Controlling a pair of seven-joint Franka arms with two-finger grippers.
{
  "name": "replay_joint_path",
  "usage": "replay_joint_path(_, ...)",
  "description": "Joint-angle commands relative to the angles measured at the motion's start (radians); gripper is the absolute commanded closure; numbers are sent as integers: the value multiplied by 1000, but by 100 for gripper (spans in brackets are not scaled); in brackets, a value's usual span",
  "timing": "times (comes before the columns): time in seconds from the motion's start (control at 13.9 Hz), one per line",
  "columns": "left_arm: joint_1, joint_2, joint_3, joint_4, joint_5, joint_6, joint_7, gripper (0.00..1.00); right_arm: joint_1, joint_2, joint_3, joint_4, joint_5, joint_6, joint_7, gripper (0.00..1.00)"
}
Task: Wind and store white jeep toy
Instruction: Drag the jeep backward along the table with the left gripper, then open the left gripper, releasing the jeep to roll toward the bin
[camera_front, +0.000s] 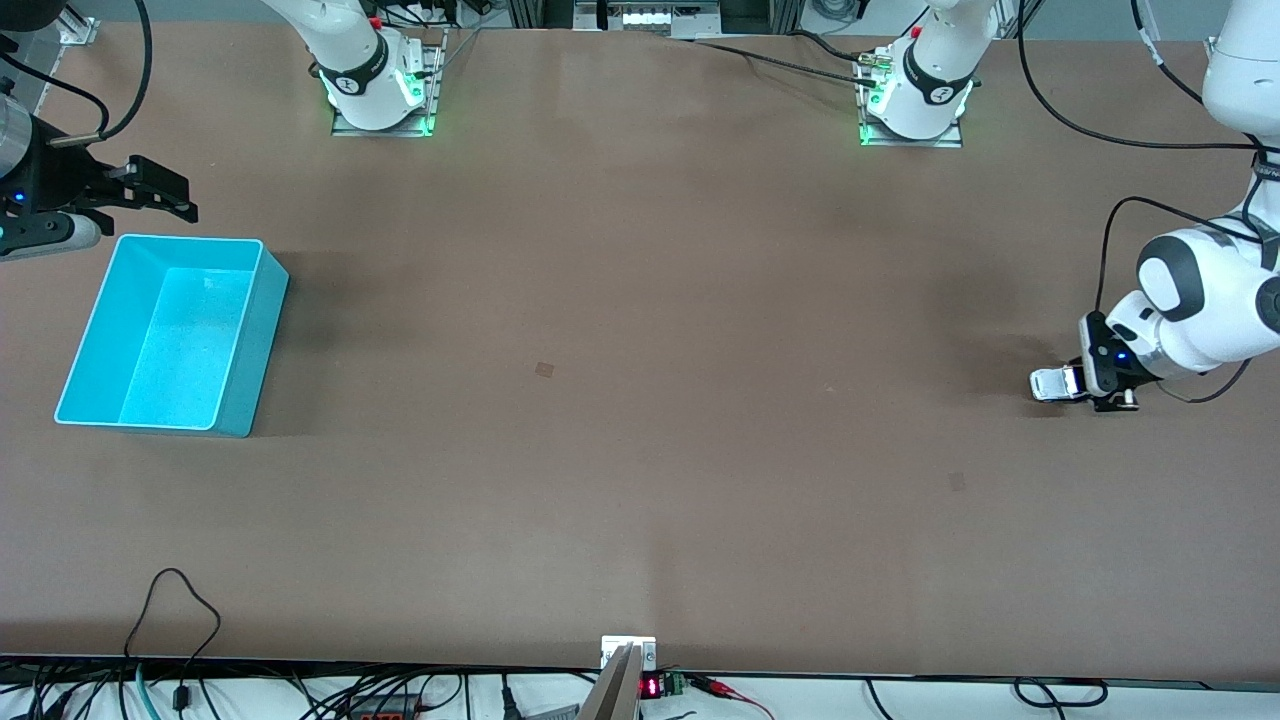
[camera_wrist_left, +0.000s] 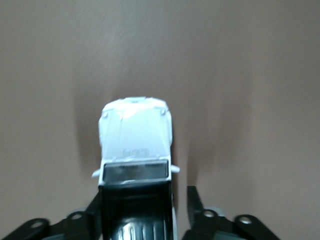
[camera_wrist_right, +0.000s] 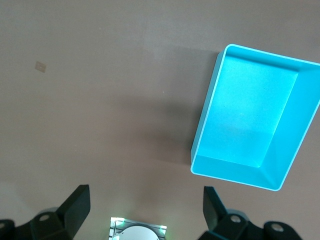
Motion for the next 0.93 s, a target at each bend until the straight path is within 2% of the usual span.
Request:
replay_joint_path(0.0, 9, -37, -54, 73, 1, -140, 21, 0, 4, -16, -1, -14, -12, 2, 11, 0)
replay_joint_path(0.29, 2, -113, -95, 78, -1, -181, 19, 0, 4, -16, -1, -13, -12, 2, 11, 0)
replay_joint_path(0.86, -25, -182, -175, 73, -4, -211, 14, 0, 4, -16, -1, -13, -12, 2, 11, 0)
